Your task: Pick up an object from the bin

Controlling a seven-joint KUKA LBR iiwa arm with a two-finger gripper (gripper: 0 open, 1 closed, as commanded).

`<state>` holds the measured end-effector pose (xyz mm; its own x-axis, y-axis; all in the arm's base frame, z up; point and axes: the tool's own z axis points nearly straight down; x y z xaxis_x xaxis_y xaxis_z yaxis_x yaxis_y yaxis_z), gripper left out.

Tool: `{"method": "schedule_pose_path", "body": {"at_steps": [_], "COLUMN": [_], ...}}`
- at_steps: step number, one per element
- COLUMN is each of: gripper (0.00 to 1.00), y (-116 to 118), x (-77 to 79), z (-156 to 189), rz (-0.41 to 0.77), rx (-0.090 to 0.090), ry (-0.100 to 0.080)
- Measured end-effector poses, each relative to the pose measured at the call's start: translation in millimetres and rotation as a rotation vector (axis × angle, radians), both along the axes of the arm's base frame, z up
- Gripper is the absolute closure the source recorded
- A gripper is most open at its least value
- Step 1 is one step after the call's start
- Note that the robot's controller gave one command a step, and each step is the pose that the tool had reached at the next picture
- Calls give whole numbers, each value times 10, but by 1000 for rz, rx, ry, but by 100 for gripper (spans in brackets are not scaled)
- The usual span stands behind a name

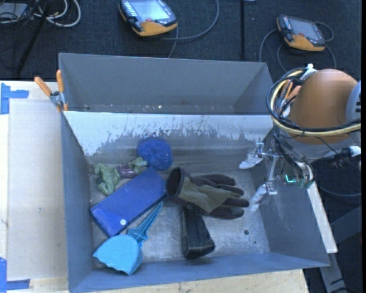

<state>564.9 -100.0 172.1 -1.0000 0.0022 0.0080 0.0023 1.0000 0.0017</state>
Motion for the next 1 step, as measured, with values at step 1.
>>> {"method": "schedule_pose_path", "body": {"at_steps": [1], "gripper": [0], "y": [2], "x": [17], "z": [42], "rz": [2], "rx": [-1], "ry": [-7]}}
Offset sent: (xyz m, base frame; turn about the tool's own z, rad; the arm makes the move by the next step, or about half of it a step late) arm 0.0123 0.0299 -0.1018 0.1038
